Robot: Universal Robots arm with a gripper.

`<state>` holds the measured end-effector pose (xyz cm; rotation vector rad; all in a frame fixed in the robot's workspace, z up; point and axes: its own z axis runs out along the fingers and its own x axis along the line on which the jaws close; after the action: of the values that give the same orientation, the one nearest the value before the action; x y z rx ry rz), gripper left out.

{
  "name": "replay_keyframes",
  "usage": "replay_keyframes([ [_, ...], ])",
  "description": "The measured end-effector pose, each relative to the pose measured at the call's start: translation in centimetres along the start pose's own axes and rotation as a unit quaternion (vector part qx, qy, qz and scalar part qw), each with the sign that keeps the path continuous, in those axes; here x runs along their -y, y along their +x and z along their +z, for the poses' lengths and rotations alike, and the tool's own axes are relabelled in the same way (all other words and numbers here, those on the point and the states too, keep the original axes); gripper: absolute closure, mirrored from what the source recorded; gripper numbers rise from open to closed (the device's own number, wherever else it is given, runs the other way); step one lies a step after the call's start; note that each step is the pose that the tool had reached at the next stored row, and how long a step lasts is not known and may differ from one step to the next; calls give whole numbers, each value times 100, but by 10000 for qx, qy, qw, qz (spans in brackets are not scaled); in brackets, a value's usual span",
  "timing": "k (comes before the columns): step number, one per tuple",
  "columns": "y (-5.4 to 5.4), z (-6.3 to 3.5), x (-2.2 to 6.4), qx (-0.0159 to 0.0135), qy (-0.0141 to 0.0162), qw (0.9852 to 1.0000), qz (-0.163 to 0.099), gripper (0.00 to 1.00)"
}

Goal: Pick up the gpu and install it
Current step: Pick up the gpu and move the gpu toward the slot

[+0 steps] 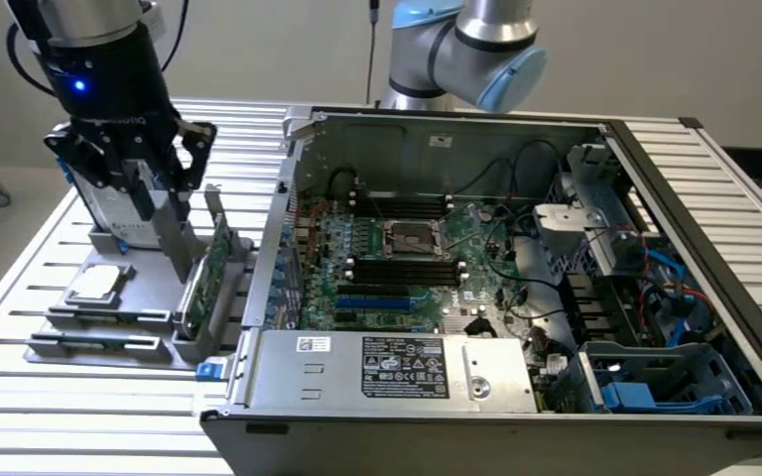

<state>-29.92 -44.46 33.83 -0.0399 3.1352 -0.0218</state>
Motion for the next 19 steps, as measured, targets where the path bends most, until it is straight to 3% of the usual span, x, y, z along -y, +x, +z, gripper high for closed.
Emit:
replay_keyframes([
  [5,2,93,88,5,0,10000,22,58],
  [11,-89,203,94,2,1,9999,115,58],
  [19,-125,347,-12,-5,1,9998,211,58],
])
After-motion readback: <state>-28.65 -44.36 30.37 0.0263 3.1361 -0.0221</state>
